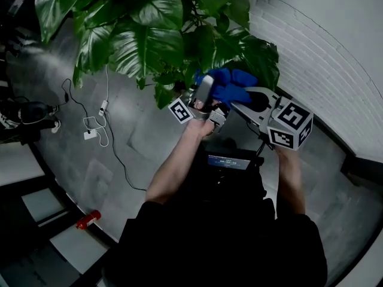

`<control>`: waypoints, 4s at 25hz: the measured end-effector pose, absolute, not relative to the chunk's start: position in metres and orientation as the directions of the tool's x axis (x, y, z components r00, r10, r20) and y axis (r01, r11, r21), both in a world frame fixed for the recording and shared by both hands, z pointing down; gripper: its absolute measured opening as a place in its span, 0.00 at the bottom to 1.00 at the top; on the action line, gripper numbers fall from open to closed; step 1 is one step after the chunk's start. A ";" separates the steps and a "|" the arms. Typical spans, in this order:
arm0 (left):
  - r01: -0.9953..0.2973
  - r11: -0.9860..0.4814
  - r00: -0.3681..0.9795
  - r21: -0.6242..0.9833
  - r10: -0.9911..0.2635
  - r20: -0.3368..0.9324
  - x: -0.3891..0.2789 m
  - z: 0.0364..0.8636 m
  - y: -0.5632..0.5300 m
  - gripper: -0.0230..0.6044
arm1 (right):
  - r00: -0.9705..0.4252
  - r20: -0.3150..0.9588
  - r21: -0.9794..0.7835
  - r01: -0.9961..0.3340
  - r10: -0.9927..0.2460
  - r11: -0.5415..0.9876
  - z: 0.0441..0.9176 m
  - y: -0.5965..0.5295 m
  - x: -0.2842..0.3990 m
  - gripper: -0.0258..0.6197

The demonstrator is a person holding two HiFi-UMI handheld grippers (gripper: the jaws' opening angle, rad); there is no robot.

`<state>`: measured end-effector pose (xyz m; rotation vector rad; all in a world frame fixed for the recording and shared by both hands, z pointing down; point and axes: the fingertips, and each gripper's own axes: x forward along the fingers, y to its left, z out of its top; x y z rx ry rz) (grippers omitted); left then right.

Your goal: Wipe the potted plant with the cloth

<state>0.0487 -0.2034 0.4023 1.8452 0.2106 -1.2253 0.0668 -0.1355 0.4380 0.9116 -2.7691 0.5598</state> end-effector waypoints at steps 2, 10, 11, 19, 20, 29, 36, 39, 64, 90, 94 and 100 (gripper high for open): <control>0.565 -0.588 0.495 0.580 -0.321 -0.807 0.048 0.405 -0.204 0.70 | -0.807 0.272 -0.326 -0.590 -0.525 0.739 0.439 -0.122 0.072 0.19; 0.559 -0.565 0.484 0.606 -0.371 -0.792 0.053 0.427 -0.211 0.70 | -0.809 -0.151 -0.385 -0.481 -0.568 0.788 0.321 -0.101 0.149 0.19; 0.560 -0.557 0.487 0.613 -0.376 -0.788 0.057 0.431 -0.210 0.70 | -0.782 -0.205 -0.351 -0.502 -0.588 0.790 0.299 -0.106 0.161 0.19; 0.606 -0.542 0.461 0.582 -0.357 -0.812 0.081 0.422 -0.203 0.69 | -0.679 -0.009 -0.072 -0.732 -0.734 0.677 0.287 -0.227 0.154 0.19; 0.621 -0.542 0.441 0.567 -0.356 -0.824 0.080 0.417 -0.203 0.69 | -0.691 0.044 -0.074 -0.722 -0.721 0.688 0.303 -0.240 0.145 0.19; 0.672 -0.527 0.392 0.520 -0.342 -0.854 0.068 0.404 -0.197 0.69 | -0.799 0.142 -0.358 -0.592 -0.585 0.722 0.388 -0.218 0.118 0.19; 0.654 -0.539 0.401 0.531 -0.348 -0.847 0.067 0.402 -0.194 0.69 | -0.825 0.134 -0.424 -0.549 -0.550 0.721 0.409 -0.156 0.128 0.19; 0.638 -0.545 0.418 0.544 -0.349 -0.839 0.067 0.404 -0.191 0.69 | -0.828 0.178 -0.434 -0.551 -0.531 0.713 0.427 -0.129 0.133 0.19; 0.553 -0.617 0.430 0.560 -0.364 -0.826 0.065 0.395 -0.158 0.69 | -0.819 0.211 -0.278 -0.573 -0.533 0.771 0.422 -0.118 0.095 0.19; 0.490 -0.616 0.389 0.617 -0.479 -0.787 0.089 0.453 -0.145 0.70 | -0.687 -0.254 -0.242 -0.637 -0.681 0.732 0.276 -0.085 0.227 0.19; 0.430 -0.639 0.372 0.638 -0.519 -0.770 0.116 0.467 -0.142 0.70 | -0.779 -0.157 -0.183 -0.580 -0.606 0.793 0.276 -0.141 0.210 0.19; 0.384 -0.672 0.279 0.633 -0.569 -0.774 0.122 0.476 -0.139 0.71 | -0.858 -0.104 -0.103 -0.494 -0.503 0.863 0.269 -0.183 0.174 0.19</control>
